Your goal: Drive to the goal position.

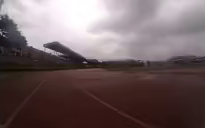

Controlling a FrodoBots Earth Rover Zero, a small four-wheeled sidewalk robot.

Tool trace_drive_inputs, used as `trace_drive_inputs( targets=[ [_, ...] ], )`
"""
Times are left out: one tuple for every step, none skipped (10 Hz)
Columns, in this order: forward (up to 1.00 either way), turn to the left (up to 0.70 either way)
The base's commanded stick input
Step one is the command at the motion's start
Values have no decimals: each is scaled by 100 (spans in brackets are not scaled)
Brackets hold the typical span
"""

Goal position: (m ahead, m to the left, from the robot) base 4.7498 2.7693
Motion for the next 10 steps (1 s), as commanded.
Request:
trace_drive_inputs(
  targets=[
    [50,0],
    [50,0],
    [50,0],
    [50,0],
    [50,0],
    [50,0],
    [50,0],
    [50,0],
    [50,0],
    [50,0]
  ],
)
